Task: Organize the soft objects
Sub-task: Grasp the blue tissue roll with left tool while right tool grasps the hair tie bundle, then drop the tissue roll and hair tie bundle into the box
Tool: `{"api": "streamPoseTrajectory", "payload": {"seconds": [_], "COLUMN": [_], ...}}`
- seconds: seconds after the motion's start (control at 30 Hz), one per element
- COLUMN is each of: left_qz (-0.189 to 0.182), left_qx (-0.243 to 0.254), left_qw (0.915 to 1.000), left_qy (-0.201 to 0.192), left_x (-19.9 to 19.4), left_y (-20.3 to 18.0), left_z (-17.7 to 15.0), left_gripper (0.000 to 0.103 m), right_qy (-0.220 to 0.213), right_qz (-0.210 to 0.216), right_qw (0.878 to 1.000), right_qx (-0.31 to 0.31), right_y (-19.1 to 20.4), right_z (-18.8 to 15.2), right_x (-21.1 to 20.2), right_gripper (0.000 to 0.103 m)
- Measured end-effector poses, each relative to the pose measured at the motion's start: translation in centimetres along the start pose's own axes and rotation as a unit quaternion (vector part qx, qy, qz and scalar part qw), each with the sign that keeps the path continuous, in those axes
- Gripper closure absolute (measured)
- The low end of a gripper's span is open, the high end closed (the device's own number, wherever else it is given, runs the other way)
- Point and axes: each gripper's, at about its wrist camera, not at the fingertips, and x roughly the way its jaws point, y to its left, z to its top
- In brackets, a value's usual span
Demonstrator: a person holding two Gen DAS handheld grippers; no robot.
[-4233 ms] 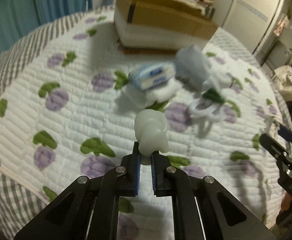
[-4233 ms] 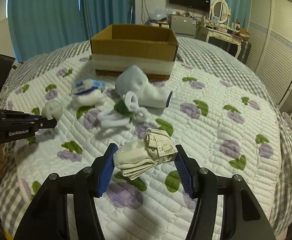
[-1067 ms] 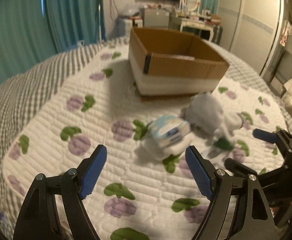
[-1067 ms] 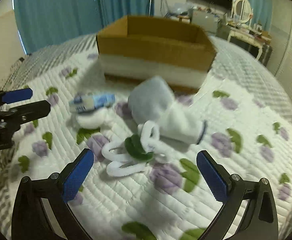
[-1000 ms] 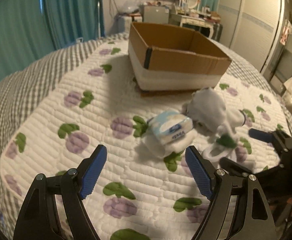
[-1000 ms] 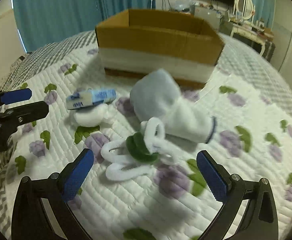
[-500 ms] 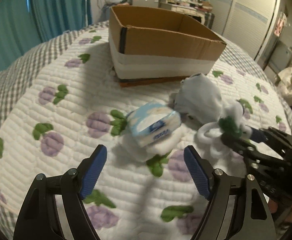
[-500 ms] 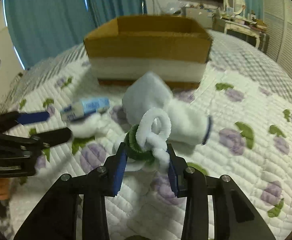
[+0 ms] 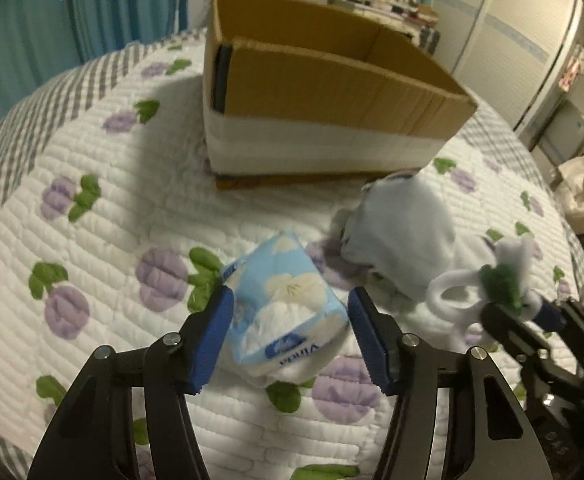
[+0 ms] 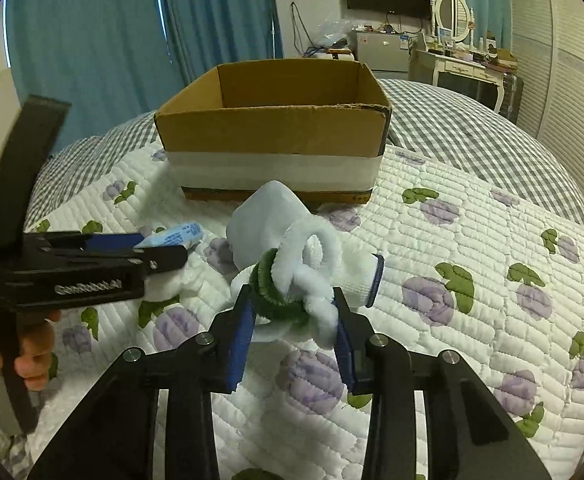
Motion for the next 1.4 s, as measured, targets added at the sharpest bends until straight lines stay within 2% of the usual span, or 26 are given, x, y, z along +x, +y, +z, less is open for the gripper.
{"api": "streamPoseTrajectory", "payload": {"seconds": [0.07,0.13,0.33,0.47,0.67,0.87,0.97,1.07,1.2,1.4], "left_qz": [-0.005,-0.006,-0.010,-0.020,-0.021,-0.024,-0.022,-0.017,-0.004,0.023], "left_qx": [-0.010,-0.003,0.017,0.018,0.024,0.042,0.053,0.056,0.066,0.082], "left_qw": [0.9999,0.9999,0.9995,0.9991,0.9979,0.9929,0.9886,0.9857,0.9820,0.9805], "left_qy": [-0.001,-0.009,-0.023,-0.034,-0.057,-0.109,-0.139,-0.158,-0.177,-0.177], "left_x": [-0.1,-0.6,-3.0,-5.1,-8.3,-12.6,-14.4,-14.7,-13.4,-7.8], "left_y": [0.3,0.2,-0.4,-0.9,-1.4,-2.7,-3.4,-3.6,-3.7,-2.7], "left_z": [-0.2,-0.3,-0.8,-1.0,-1.1,0.6,2.5,4.6,8.5,14.0], "left_gripper": [0.052,0.060,0.077,0.082,0.082,0.082,0.082,0.082,0.082,0.082], "right_qy": [-0.001,-0.003,-0.020,-0.038,-0.062,-0.087,-0.102,-0.114,-0.116,-0.086], "right_qz": [0.000,-0.001,0.000,0.004,0.008,0.011,0.010,0.005,0.006,0.006], "right_qw": [1.000,1.000,1.000,0.999,0.998,0.996,0.994,0.993,0.992,0.996], "right_qx": [0.001,0.001,-0.002,-0.005,-0.011,-0.018,-0.027,-0.040,-0.045,-0.025], "right_y": [0.1,0.1,0.6,1.1,1.9,2.0,1.7,1.6,1.2,-0.6], "right_z": [-0.1,0.0,0.5,1.2,2.0,4.1,6.6,10.0,14.7,19.3], "right_x": [-0.1,-0.2,-2.2,-4.5,-8.1,-10.6,-11.1,-10.6,-7.6,0.9], "right_gripper": [0.067,0.067,0.067,0.067,0.067,0.067,0.067,0.067,0.067,0.067]}}
